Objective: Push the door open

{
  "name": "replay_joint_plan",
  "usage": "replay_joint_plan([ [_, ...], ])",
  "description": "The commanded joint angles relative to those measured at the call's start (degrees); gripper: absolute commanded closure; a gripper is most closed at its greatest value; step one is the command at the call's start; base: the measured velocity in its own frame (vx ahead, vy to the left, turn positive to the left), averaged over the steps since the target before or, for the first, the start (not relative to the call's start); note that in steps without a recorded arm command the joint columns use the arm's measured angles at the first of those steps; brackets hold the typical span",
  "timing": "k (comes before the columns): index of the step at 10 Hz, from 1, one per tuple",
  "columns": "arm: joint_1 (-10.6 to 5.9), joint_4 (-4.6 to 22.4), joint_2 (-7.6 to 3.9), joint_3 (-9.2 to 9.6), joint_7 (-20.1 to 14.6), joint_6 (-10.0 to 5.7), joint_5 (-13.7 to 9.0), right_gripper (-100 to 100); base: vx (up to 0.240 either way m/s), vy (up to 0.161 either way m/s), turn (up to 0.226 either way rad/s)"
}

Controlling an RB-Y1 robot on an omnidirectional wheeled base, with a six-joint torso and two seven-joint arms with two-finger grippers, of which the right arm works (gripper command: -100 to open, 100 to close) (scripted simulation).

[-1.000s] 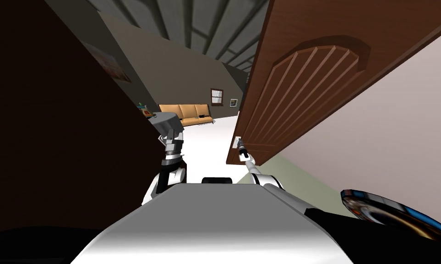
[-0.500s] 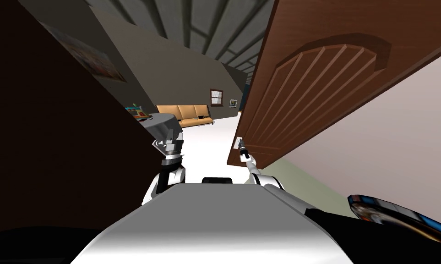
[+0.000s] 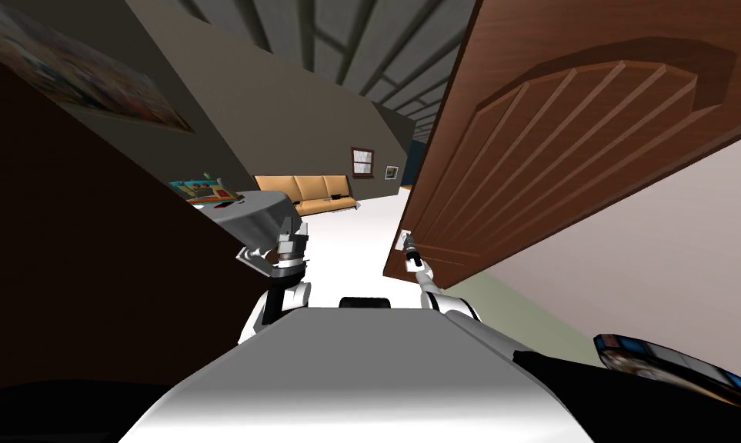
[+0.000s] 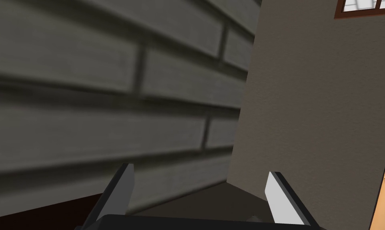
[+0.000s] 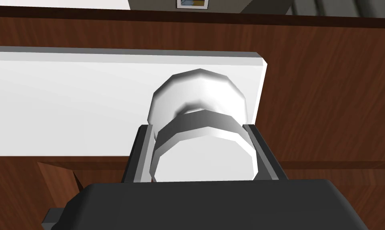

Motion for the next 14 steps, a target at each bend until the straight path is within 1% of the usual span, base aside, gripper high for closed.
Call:
replay_joint_plan([
  [1,-0.34,0.8,-0.93,-1.69,0.7,-0.24,-0.5,100,0.207,0.091,-0.064],
  [2,-0.23,0.9,-1.14,-2.31,1.0,-0.23,-0.7,100,0.204,0.076,-0.065],
  [3,-0.23,0.9,-1.14,-2.31,1.0,-0.23,-0.7,100,0.127,0.056,-0.040],
  [5,0.05,0.9,-1.69,-3.92,1.6,-0.20,-1.3,100,0.152,0.082,-0.059],
  [7,0.05,0.9,-1.69,-3.92,1.6,-0.20,-1.3,100,0.093,0.037,-0.026],
  [8,0.27,1.0,-2.13,-5.20,2.2,-0.17,-1.7,100,0.143,0.067,-0.054],
  [10,0.27,1.0,-2.13,-5.20,2.2,-0.17,-1.7,100,0.124,0.056,-0.038],
  [12,0.27,1.0,-2.13,-5.20,2.2,-0.17,-1.7,100,0.012,-0.007,0.007],
  [13,0.49,1.0,-2.56,-6.46,2.7,-0.14,-2.2,100,0.130,0.067,-0.071],
  [14,0.55,1.1,-2.66,-6.77,2.8,-0.13,-2.3,100,0.170,0.108,-0.095],
])
